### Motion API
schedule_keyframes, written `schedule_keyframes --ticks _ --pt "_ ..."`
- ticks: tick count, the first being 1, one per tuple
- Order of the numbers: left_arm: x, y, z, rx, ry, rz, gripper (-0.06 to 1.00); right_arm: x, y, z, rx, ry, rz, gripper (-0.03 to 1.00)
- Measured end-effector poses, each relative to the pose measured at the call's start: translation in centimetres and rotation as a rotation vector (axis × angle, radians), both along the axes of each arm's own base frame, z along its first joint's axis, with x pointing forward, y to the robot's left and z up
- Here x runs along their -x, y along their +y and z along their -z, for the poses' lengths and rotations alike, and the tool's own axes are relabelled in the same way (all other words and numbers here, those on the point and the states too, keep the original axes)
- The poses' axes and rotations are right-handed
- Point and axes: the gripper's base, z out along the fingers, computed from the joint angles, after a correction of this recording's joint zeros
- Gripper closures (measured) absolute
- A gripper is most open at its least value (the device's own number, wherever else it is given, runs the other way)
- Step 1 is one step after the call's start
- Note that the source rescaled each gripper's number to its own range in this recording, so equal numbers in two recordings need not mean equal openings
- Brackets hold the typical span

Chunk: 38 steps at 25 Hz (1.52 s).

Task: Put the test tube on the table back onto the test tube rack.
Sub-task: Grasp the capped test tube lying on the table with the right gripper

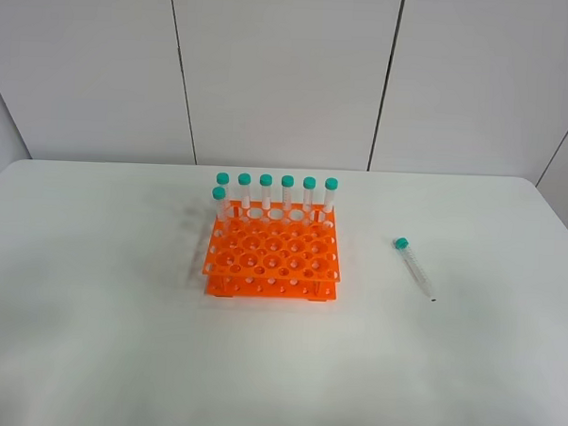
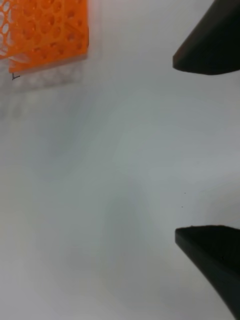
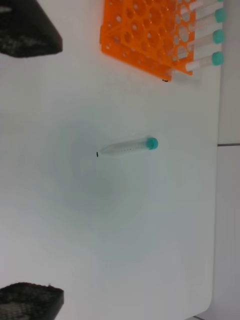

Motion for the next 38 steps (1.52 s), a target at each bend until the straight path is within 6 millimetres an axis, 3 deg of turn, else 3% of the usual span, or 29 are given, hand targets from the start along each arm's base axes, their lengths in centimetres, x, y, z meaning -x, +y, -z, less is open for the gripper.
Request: schedule_keyframes --ticks 10,15,19,23,29,32,36,38 --pt "0.0 0.0 0.0 0.0 0.0 0.0 -0.03 -0.3 0.0 0.0 0.0 0.017 -0.001 -0.03" --pt "0.0 0.0 0.0 0.0 0.0 0.0 -0.03 -3.3 0.1 -2.0 0.0 0.149 -0.001 -0.03" --pt "0.0 0.0 0.0 0.0 0.0 0.0 -0.03 -8.8 0.3 -3.9 -0.006 0.327 -0.003 -0.03" --pt "0.0 0.0 0.0 0.0 0.0 0.0 -0.03 -15.7 0.5 -4.0 0.022 0.519 -0.027 -0.03" --pt "0.0 0.0 0.0 0.0 0.0 0.0 -0.03 -25.9 0.7 -1.4 0.05 0.734 -0.056 -0.03" --pt "0.0 0.0 0.0 0.0 0.0 0.0 -0.03 -30.5 0.8 0.9 0.066 0.813 -0.077 -0.03" --pt "0.0 0.0 0.0 0.0 0.0 0.0 -0.03 -35.3 1.1 4.3 0.069 0.889 -0.088 -0.03" --pt "0.0 0.0 0.0 0.0 0.0 0.0 -0.03 -36.7 1.7 5.9 0.083 0.918 -0.113 -0.03"
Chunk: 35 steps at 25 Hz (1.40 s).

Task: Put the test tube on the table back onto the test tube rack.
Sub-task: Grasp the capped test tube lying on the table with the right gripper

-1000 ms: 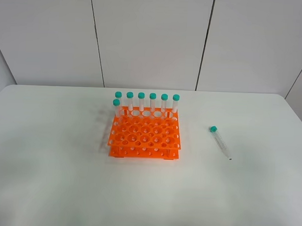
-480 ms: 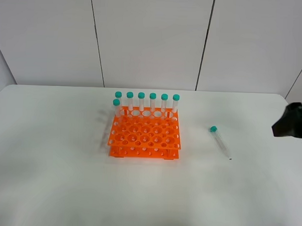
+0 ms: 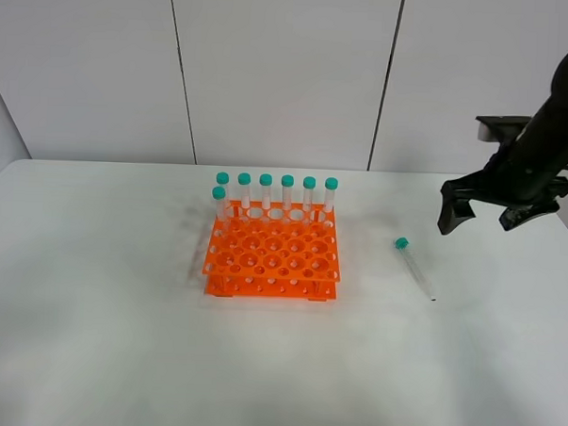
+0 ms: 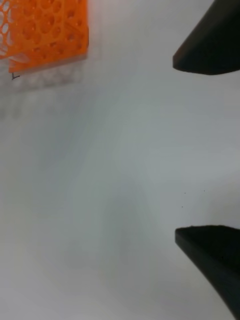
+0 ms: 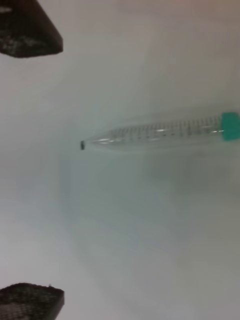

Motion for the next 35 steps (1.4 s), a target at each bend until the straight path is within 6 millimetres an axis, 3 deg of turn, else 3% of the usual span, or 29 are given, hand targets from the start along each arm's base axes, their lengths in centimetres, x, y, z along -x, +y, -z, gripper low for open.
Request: schedule_keyframes --ticks 7,18,25,35 --pt "0.0 0.0 0.0 0.0 0.0 0.0 -0.03 -1.9 2.7 5.5 0.011 0.062 -0.077 -0.03" --pt "0.0 0.0 0.0 0.0 0.0 0.0 -0.03 -3.2 3.2 10.3 0.015 0.076 -0.058 -0.03" --pt "0.0 0.0 0.0 0.0 0.0 0.0 -0.03 -3.2 3.2 11.9 0.016 0.114 -0.044 -0.03" --pt "0.0 0.0 0.0 0.0 0.0 0.0 -0.03 -3.2 3.2 12.0 0.017 0.115 -0.041 -0.02"
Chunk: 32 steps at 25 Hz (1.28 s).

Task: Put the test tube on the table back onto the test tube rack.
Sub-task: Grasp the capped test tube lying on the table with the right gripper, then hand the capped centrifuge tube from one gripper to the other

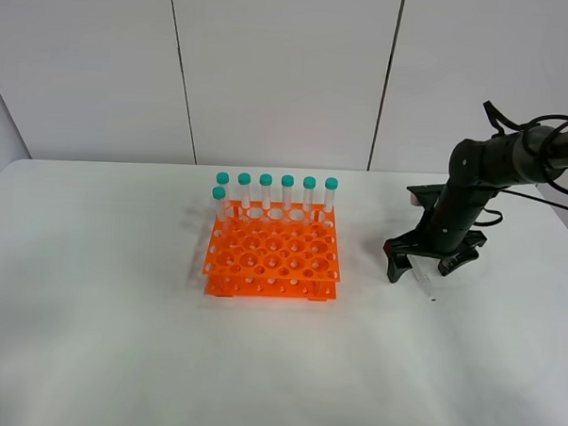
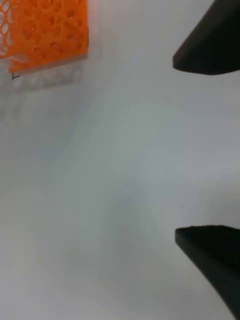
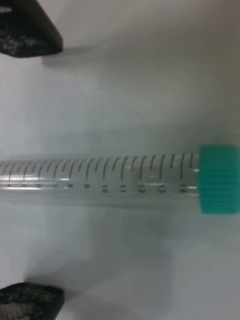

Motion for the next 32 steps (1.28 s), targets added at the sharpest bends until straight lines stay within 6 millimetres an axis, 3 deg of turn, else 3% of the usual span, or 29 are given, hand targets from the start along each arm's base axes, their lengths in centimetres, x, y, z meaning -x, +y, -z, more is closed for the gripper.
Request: schedule_keyframes --ticks 3,5,14,19,22,24,28,32 --pt "0.0 0.0 0.0 0.0 0.0 0.0 -0.03 0.0 0.0 0.0 0.0 0.005 0.0 0.09" --pt "0.0 0.0 0.0 0.0 0.0 0.0 -0.03 0.1 0.0 0.0 0.001 0.014 -0.001 0.22" --pt "0.0 0.0 0.0 0.0 0.0 0.0 -0.03 0.3 -0.1 0.0 0.01 0.034 -0.009 0.97" --pt "0.0 0.0 0.0 0.0 0.0 0.0 -0.03 0.3 -0.3 -0.1 0.034 0.034 -0.044 0.94" --pt "0.0 0.0 0.0 0.0 0.0 0.0 -0.03 0.4 -0.4 -1.3 0.041 0.011 -0.062 0.94" --pt "0.0 0.0 0.0 0.0 0.0 0.0 -0.03 0.5 -0.4 -3.2 0.039 -0.021 -0.077 0.94" --pt "0.0 0.0 0.0 0.0 0.0 0.0 -0.03 1.9 -0.5 -8.8 0.037 -0.093 -0.102 0.94" --pt "0.0 0.0 0.0 0.0 0.0 0.0 -0.03 5.9 -1.0 -14.0 0.035 -0.212 -0.132 0.94"
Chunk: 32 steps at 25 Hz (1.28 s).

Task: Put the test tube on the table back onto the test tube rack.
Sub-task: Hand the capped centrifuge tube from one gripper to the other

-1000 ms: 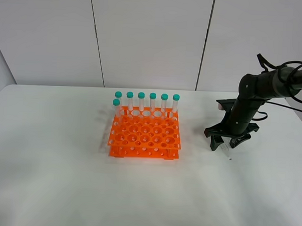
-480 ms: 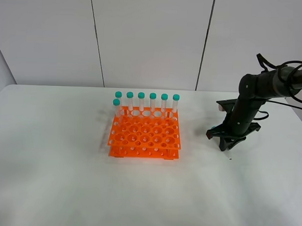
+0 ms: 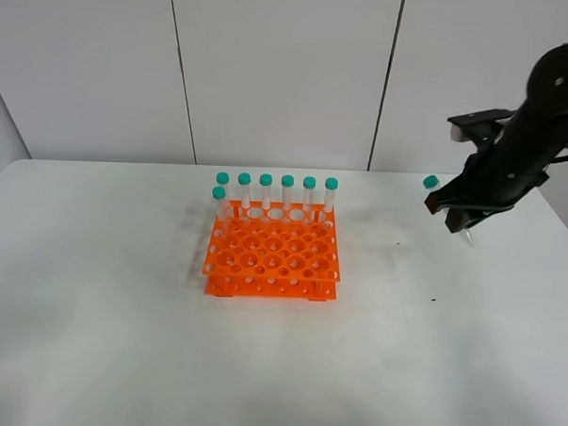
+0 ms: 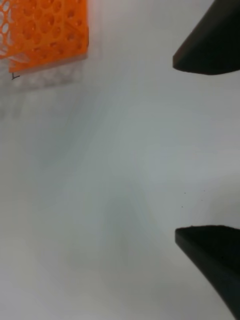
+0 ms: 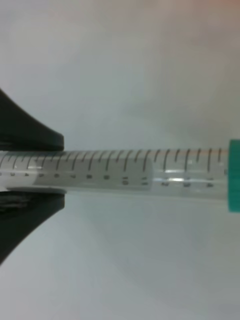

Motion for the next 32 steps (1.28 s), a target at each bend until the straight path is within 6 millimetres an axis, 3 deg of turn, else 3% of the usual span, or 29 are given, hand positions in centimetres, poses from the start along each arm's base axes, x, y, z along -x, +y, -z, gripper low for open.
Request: schedule_keyframes --ticks 2,5,9,15,20,25,29,32 --pt "0.0 0.0 0.0 0.0 0.0 0.0 -0.03 3.0 -0.3 -1.8 -0.007 -0.044 -0.006 0.94" --pt "0.0 0.0 0.0 0.0 0.0 0.0 -0.03 7.2 -0.7 -2.8 -0.028 -0.061 -0.003 0.94" --pt "0.0 0.0 0.0 0.0 0.0 0.0 -0.03 10.4 -0.7 -2.9 -0.07 -0.08 0.001 0.94" --pt "0.0 0.0 0.0 0.0 0.0 0.0 -0.03 8.7 0.7 -4.0 -0.207 -0.191 -0.079 0.94" --pt "0.0 0.0 0.0 0.0 0.0 0.0 -0.03 6.9 4.3 -4.8 -0.285 -0.272 -0.324 0.94" --pt "0.0 0.0 0.0 -0.001 0.0 0.0 -0.03 7.3 7.8 -1.9 -0.368 -0.216 -0.582 0.94" --pt "0.0 0.0 0.0 -0.001 0.0 0.0 -0.03 8.4 8.3 0.9 -0.432 -0.183 -0.645 0.94" --pt "0.0 0.0 0.0 -0.001 0.0 0.0 -0.03 9.0 8.4 1.8 -0.454 -0.198 -0.677 0.94"
